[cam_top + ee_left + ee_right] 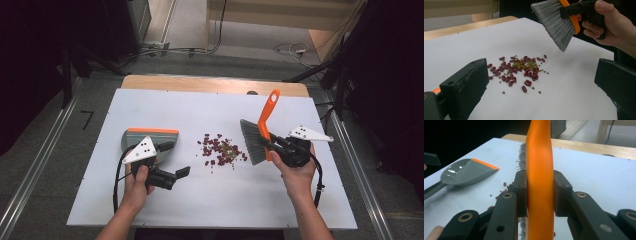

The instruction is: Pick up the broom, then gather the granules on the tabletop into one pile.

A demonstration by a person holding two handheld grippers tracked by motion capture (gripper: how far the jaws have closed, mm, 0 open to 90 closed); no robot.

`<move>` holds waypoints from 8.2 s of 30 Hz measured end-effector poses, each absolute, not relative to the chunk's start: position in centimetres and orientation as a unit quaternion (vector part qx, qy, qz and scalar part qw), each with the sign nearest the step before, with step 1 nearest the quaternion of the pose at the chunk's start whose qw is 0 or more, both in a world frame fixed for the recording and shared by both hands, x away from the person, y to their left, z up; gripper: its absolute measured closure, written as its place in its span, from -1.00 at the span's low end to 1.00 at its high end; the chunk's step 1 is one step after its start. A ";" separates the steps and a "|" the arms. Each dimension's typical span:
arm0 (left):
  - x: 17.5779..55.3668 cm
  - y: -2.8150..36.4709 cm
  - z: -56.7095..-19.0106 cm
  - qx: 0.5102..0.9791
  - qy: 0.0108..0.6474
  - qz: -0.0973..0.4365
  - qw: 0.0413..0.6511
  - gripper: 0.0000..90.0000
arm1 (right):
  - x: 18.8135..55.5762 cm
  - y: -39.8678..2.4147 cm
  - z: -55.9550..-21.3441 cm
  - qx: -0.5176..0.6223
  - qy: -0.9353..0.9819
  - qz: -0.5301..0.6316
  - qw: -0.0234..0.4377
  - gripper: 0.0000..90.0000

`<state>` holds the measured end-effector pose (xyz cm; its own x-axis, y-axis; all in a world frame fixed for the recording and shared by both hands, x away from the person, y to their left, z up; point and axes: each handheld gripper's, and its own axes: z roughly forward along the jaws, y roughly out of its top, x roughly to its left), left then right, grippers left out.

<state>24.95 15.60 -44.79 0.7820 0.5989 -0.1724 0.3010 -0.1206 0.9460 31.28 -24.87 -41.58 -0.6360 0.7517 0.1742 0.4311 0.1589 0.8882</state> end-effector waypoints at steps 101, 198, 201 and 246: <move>23.0 20.1 -45.9 0.714 0.330 0.140 0.602 -1.00 | 38.3 -15.7 -41.3 0.379 0.861 0.269 0.206 0.53; 23.0 21.0 -45.8 0.701 0.339 0.145 0.610 -1.00 | 39.1 -10.5 -45.6 0.432 0.842 0.323 0.000 0.52; 23.0 21.1 -45.8 0.701 0.340 0.144 0.611 -1.00 | 39.2 -11.1 -45.5 0.431 0.843 0.320 0.005 0.52; 23.1 20.7 -45.8 0.705 0.334 0.144 0.609 -1.00 | 42.7 -13.5 -46.1 0.568 0.749 0.340 -0.031 0.52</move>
<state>23.10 20.74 -45.83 0.7352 0.6464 -0.2040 0.2962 -0.0356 0.9545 42.68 -13.55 -46.14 -0.3538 0.8295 0.4321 0.8716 0.1248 0.4740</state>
